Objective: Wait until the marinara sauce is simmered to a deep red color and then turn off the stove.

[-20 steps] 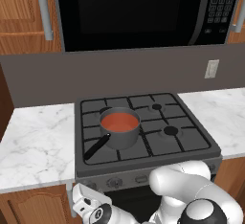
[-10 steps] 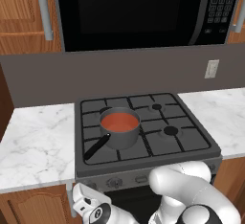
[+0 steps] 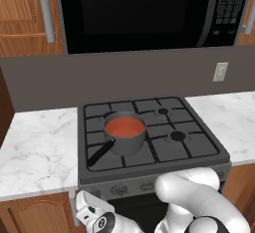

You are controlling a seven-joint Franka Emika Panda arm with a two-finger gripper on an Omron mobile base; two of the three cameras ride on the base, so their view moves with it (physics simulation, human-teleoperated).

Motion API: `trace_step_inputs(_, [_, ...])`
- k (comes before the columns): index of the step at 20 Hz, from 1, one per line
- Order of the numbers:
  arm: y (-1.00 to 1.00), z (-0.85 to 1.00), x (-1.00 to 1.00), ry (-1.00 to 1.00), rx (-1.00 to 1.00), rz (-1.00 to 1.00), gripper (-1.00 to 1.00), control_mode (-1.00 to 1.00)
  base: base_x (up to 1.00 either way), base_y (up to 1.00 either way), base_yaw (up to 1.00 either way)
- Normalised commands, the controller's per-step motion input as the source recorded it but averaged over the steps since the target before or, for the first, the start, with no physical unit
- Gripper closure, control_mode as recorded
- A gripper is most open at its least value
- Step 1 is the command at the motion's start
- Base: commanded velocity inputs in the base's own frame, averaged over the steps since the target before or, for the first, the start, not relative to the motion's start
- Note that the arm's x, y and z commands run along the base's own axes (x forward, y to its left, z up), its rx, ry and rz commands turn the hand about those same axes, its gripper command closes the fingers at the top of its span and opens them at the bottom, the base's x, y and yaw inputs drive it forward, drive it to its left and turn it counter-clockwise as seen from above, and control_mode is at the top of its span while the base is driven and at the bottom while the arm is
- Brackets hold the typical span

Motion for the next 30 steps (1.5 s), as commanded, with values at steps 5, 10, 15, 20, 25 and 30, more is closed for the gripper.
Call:
trace_step_inputs(5, [0.02, -0.07, 0.10, 0.00, 0.00, 0.00, -1.00, -1.00, 0.00, 0.00, 0.00])
trace_step_inputs(10, [0.00, -0.04, 0.10, 0.00, 0.00, 0.00, -1.00, -1.00, 0.00, 0.00, 0.00])
trace_step_inputs(15, [0.00, 0.00, 0.00, 0.00, 0.00, 0.00, -1.00, -1.00, 0.00, 0.00, 0.00])
trace_step_inputs(20, [0.00, 0.00, 0.00, 0.00, 0.00, 0.00, -1.00, -1.00, 0.00, 0.00, 0.00])
trace_step_inputs(25, [0.00, 0.00, 0.00, 0.00, 0.00, 0.00, -1.00, -1.00, 0.00, 0.00, 0.00])
trace_step_inputs(30, [0.00, 0.00, 0.00, 0.00, 0.00, 0.00, -1.00, -1.00, 0.00, 0.00, 0.00])
